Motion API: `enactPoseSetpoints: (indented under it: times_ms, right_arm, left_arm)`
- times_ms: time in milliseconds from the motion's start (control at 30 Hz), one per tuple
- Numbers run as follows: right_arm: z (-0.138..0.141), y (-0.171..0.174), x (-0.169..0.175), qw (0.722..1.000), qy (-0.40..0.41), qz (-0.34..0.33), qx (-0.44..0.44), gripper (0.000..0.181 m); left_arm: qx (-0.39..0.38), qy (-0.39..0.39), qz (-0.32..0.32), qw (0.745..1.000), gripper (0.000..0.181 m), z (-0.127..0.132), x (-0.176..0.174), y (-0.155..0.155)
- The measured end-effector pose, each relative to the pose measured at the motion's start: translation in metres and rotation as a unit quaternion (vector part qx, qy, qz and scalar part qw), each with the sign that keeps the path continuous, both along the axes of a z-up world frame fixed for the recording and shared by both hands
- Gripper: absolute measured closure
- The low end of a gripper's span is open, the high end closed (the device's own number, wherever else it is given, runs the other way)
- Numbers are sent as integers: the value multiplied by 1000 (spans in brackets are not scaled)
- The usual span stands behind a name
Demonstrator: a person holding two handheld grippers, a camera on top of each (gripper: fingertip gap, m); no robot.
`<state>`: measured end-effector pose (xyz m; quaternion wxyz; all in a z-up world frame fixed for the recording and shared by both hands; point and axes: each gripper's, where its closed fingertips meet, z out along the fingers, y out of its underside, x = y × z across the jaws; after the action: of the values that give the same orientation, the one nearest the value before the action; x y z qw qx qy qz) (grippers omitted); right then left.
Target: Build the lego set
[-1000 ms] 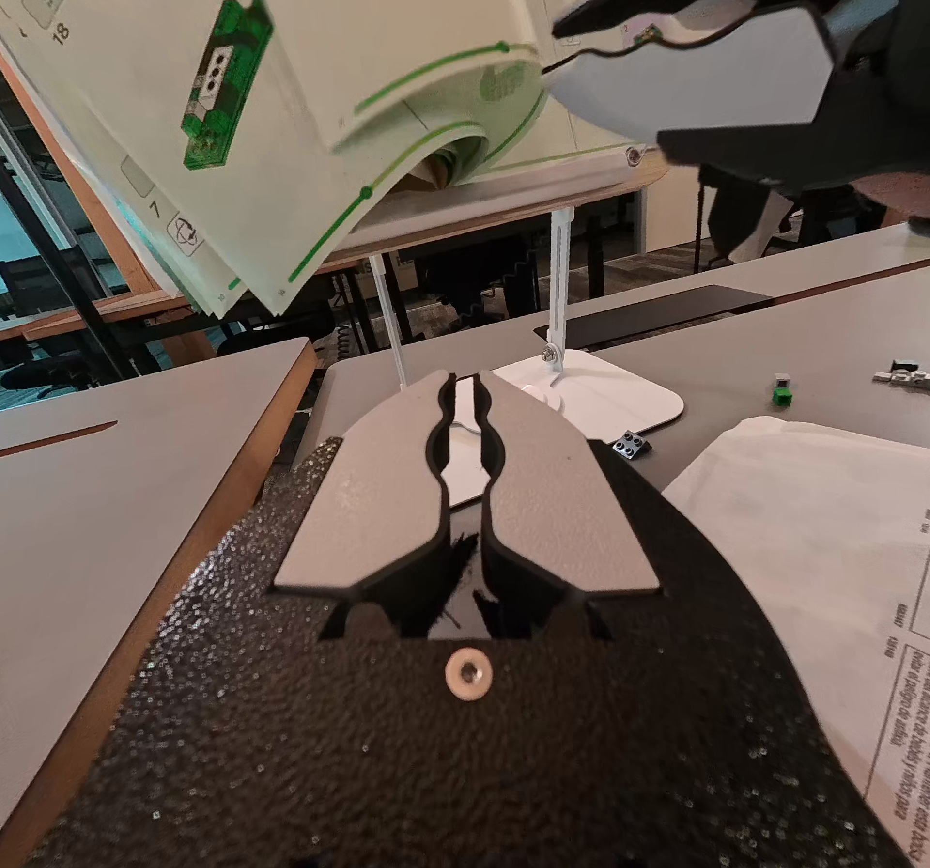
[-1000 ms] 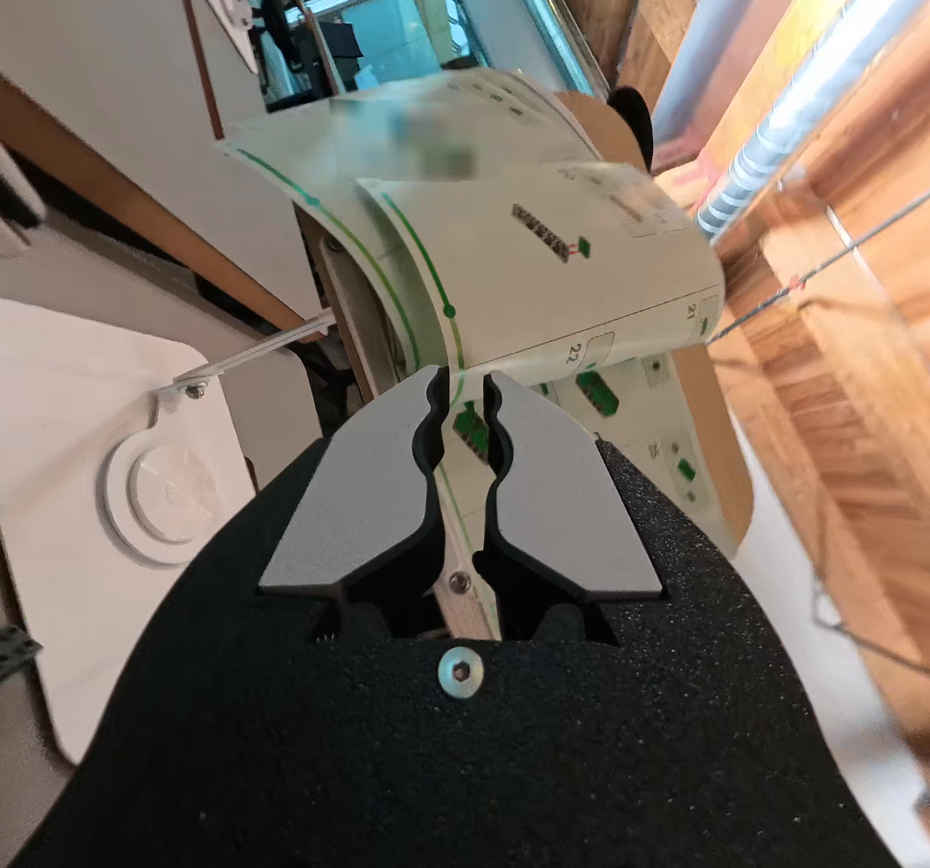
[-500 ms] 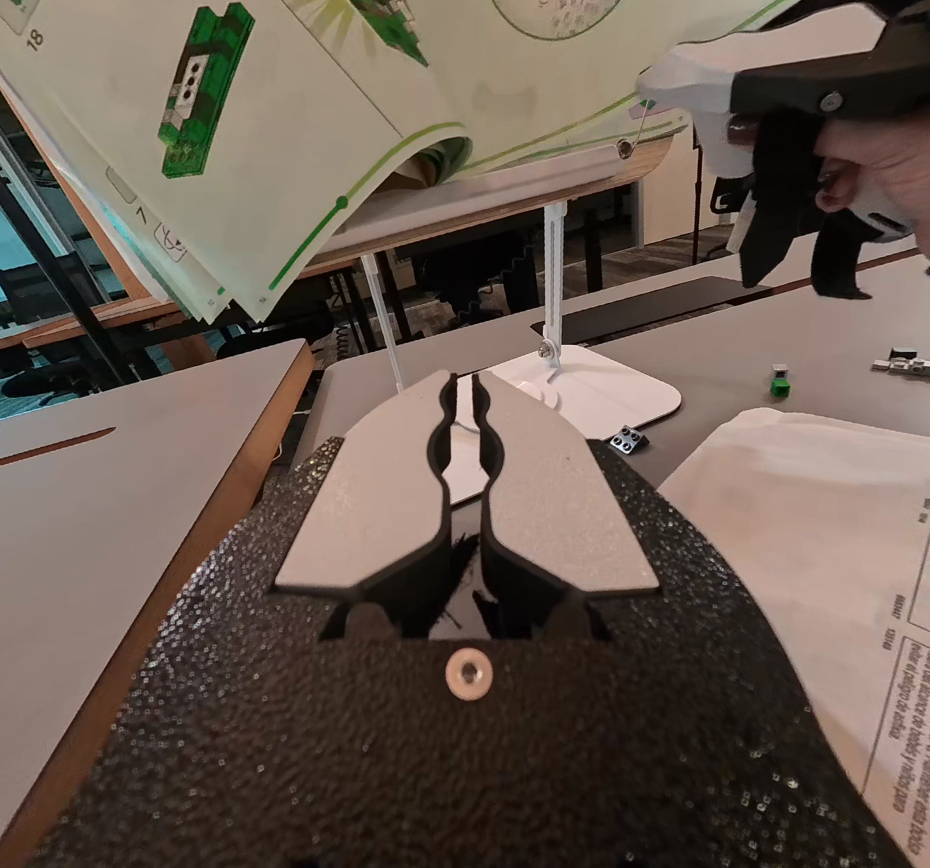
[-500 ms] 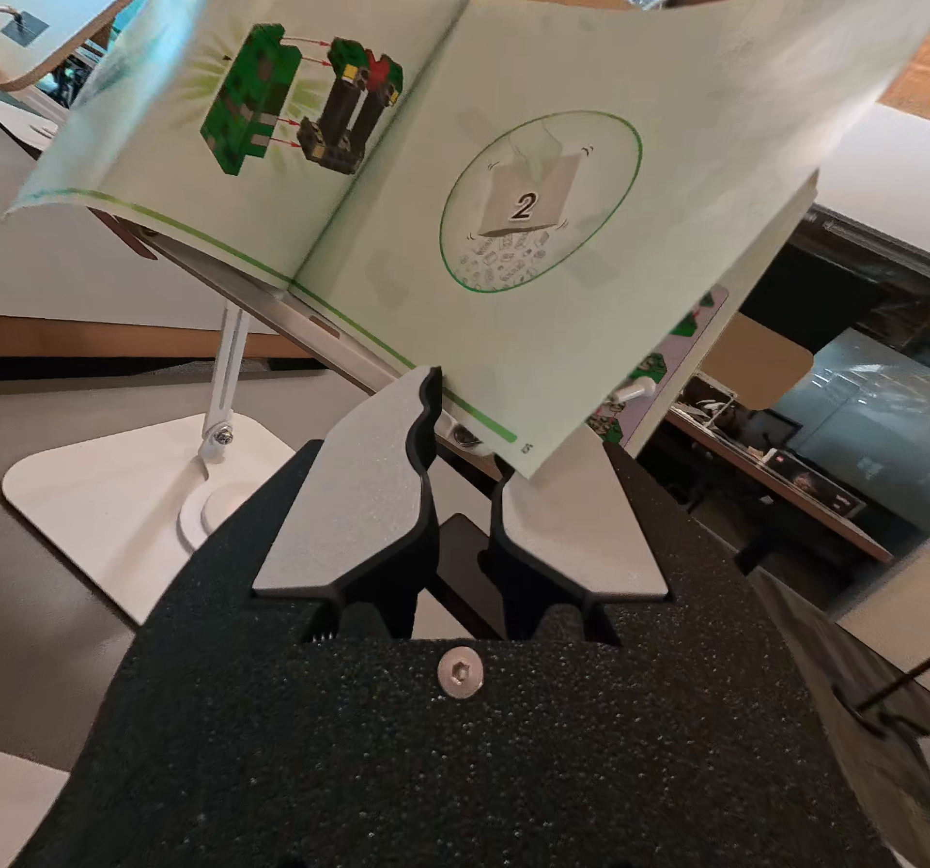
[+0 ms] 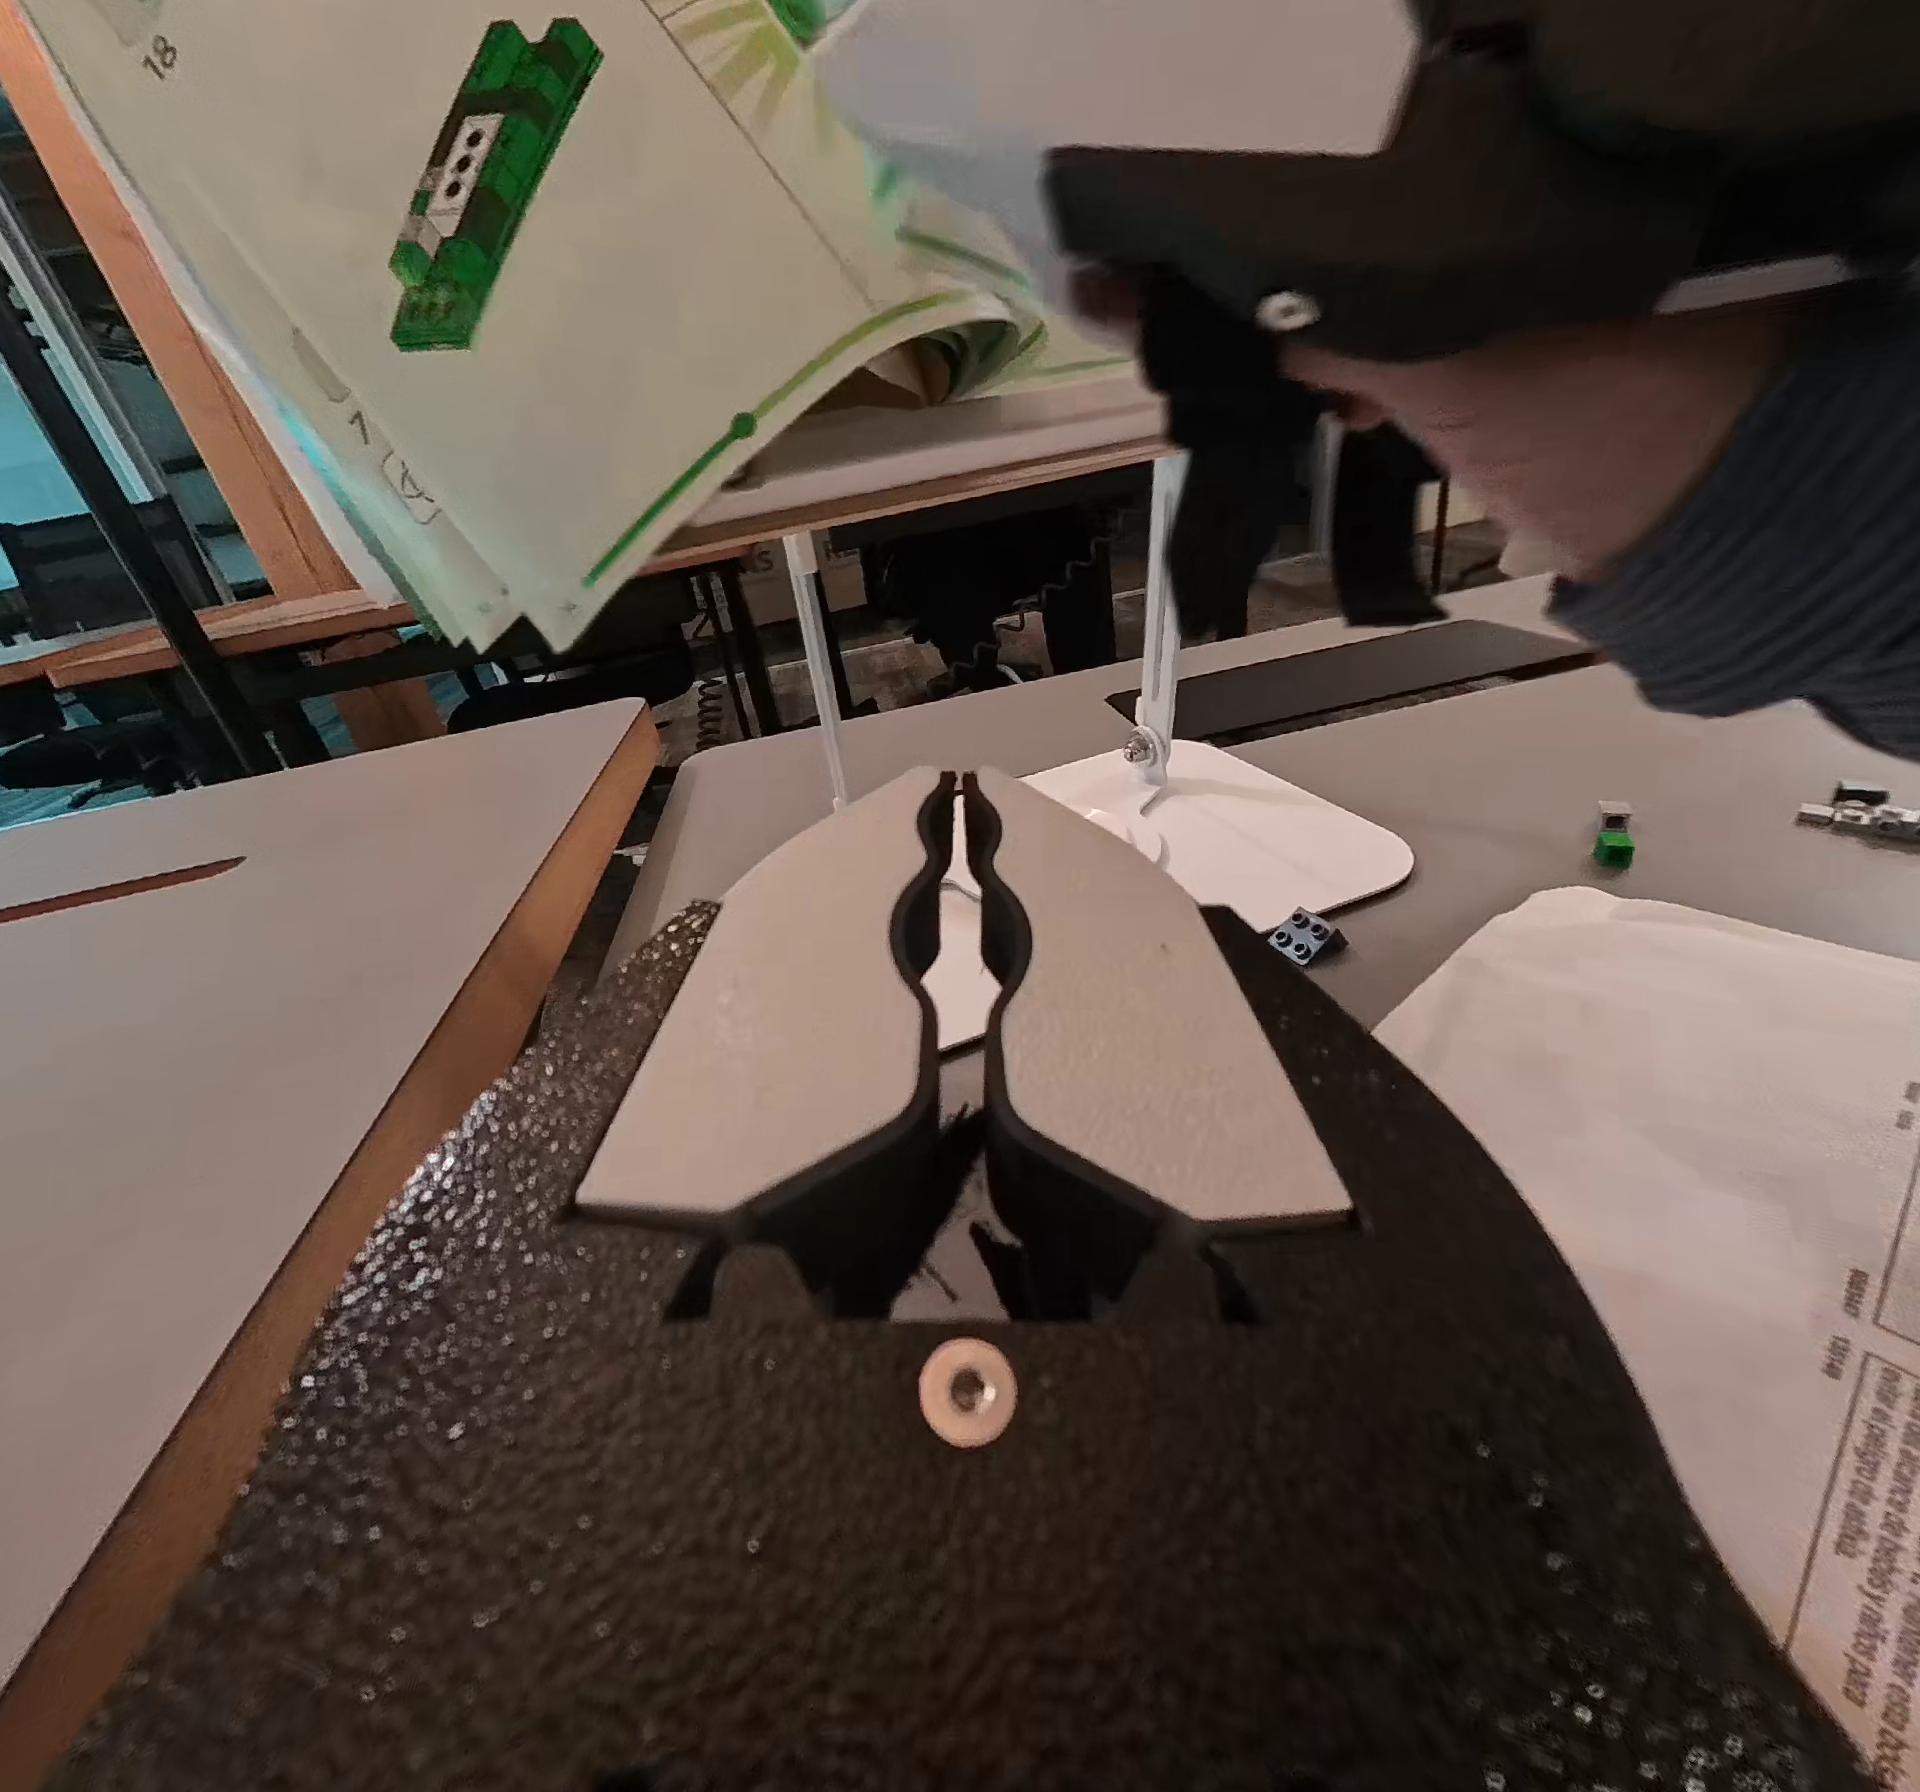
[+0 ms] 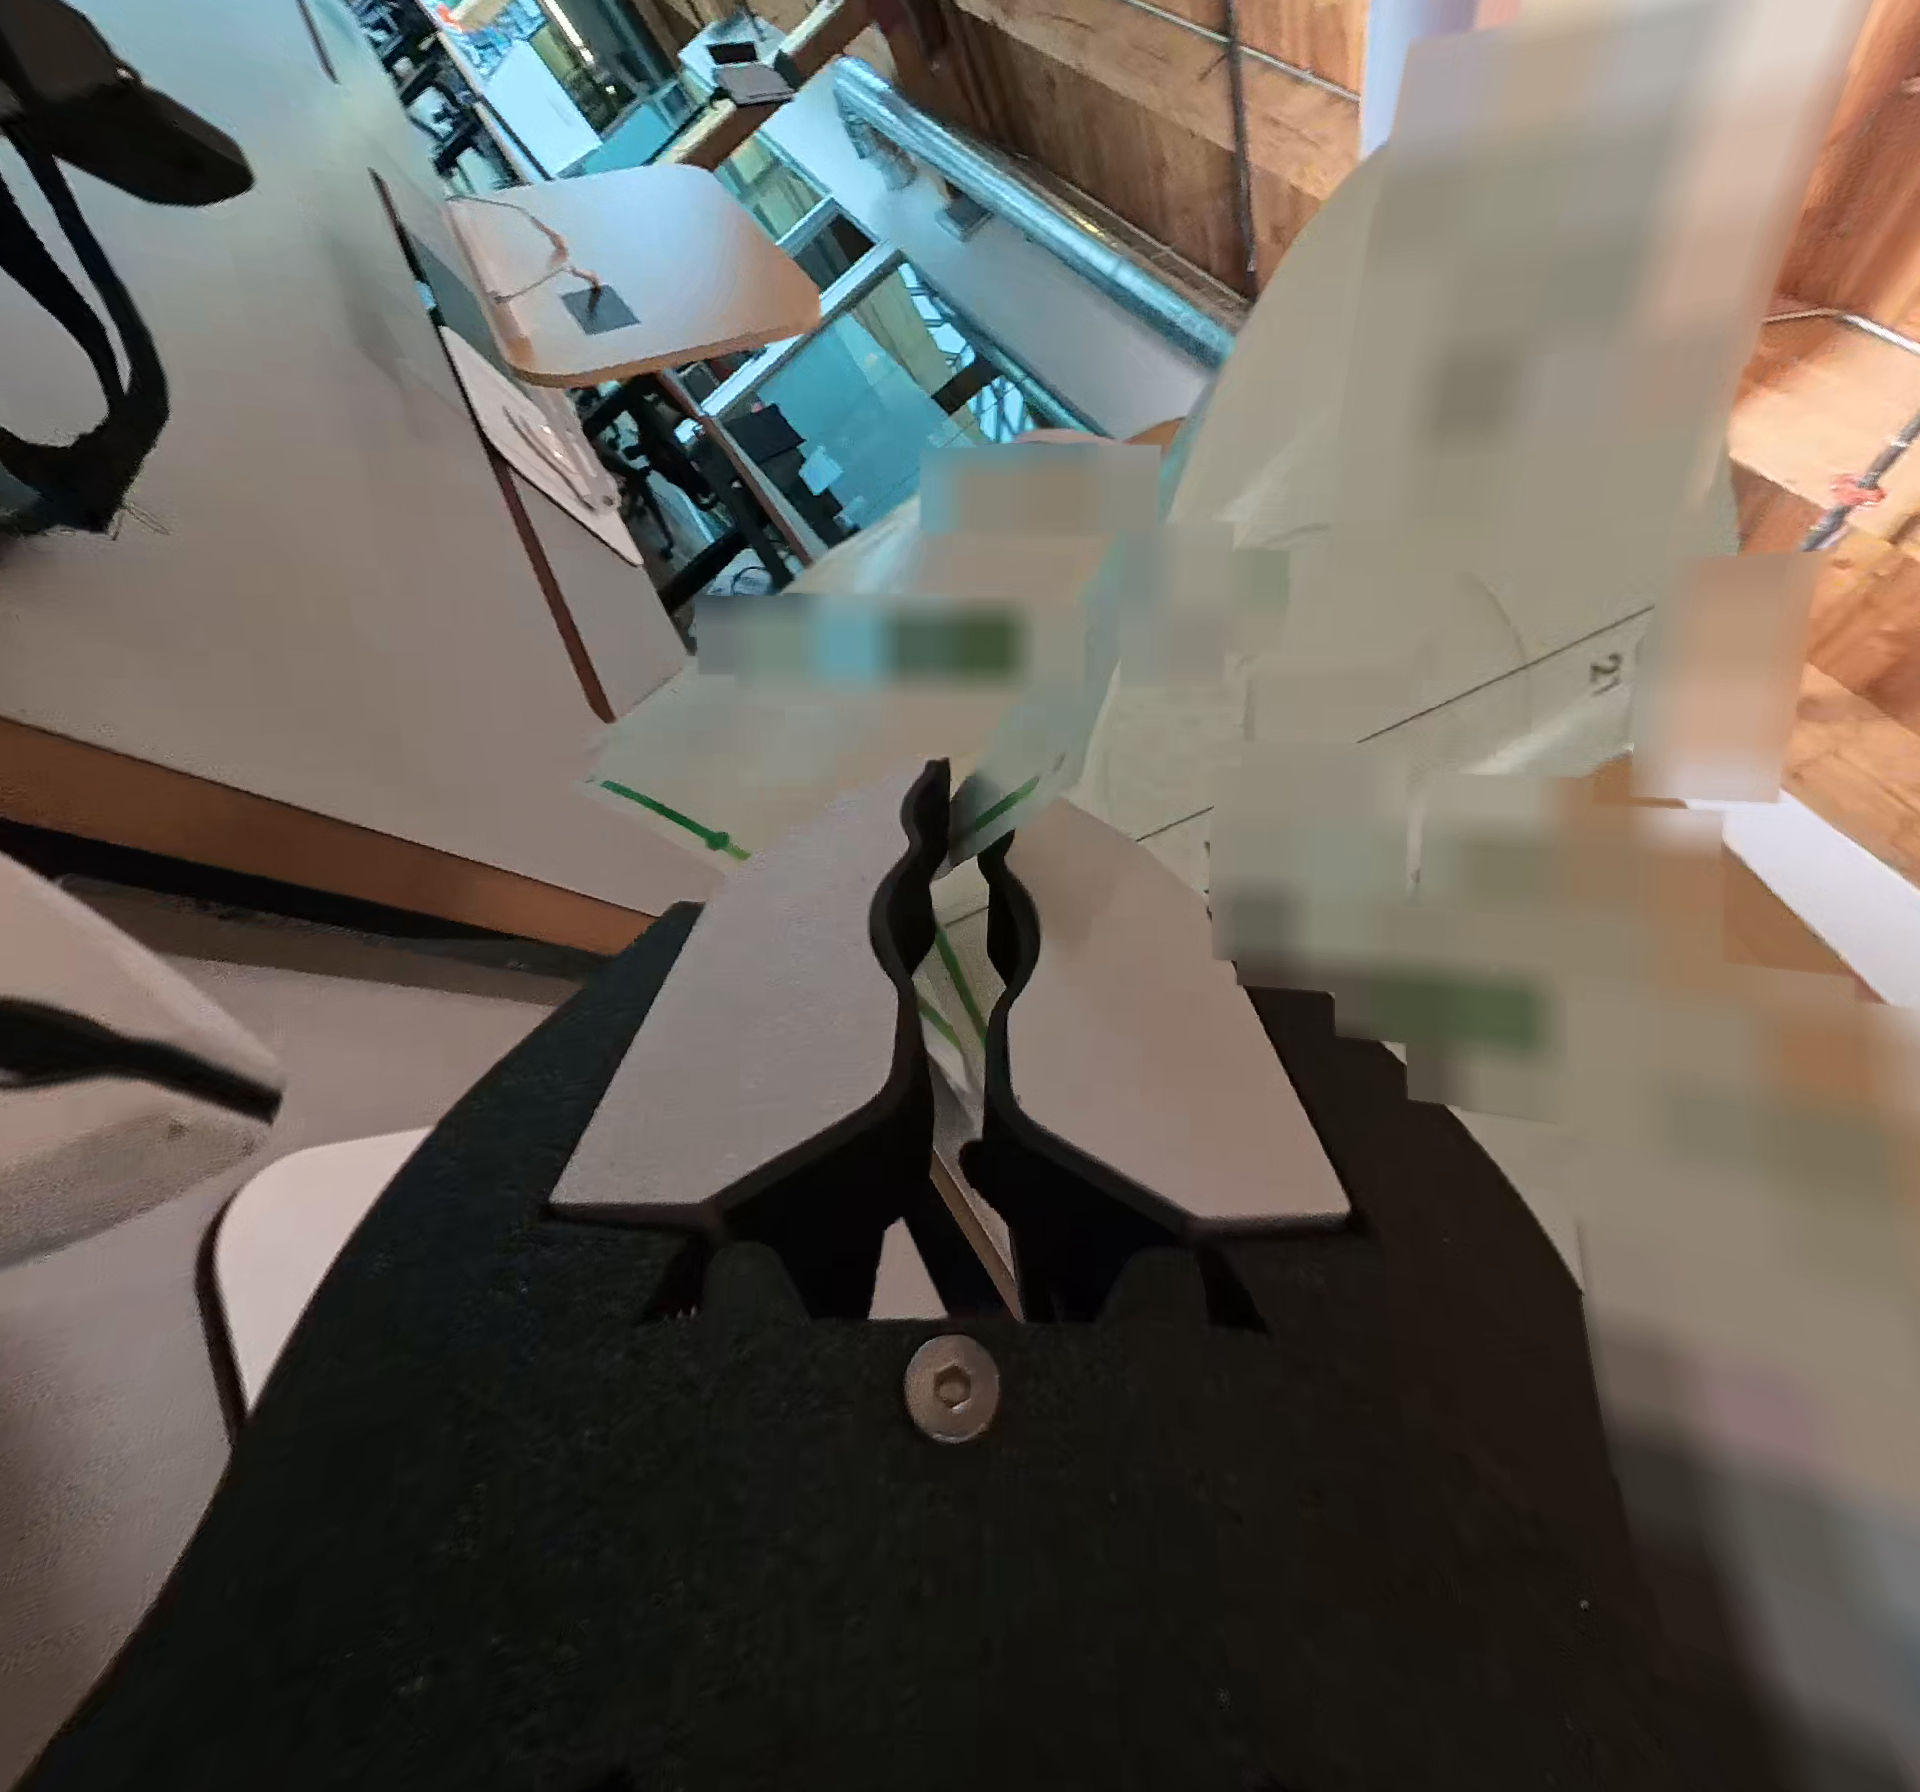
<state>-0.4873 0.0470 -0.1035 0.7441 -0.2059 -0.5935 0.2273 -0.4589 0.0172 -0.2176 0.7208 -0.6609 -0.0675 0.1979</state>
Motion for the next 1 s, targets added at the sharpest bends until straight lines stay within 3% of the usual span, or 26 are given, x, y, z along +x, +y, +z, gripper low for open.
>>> enactPoseSetpoints:
  times_ms: [167, 333, 433, 567, 667, 767, 1000]
  right_arm:
    - [-20, -30, -31, 994, -81, 78, 8, 169]
    - [2, -48, 18, 989, -34, 145, 1, 164]
    - [15, -25, 51, 991, 19, 129, -12, 165]
    - [25, 54, 70, 987, 93, 40, -122, 179]
    - [0, 97, 49, 979, 26, -19, -199, 181]
    - [-18, 92, 24, 981, -44, -16, -190, 181]
    - [-29, 69, -24, 976, -146, -17, -159, 181]
  left_arm:
    - [11, -9, 3, 1000, 180, 2, -3, -3]
    - [16, -17, 3, 1000, 180, 3, -4, -4]
    - [11, -11, 3, 1000, 180, 2, -3, -3]
    - [6, -7, 2, 1000, 181, 1, -2, -2]
    - [6, -6, 1, 1000, 181, 1, -2, -1]
    - [5, -4, 1, 1000, 181, 1, -1, -1]
    - [2, -1, -2, 1000, 181, 0, -1, 0]
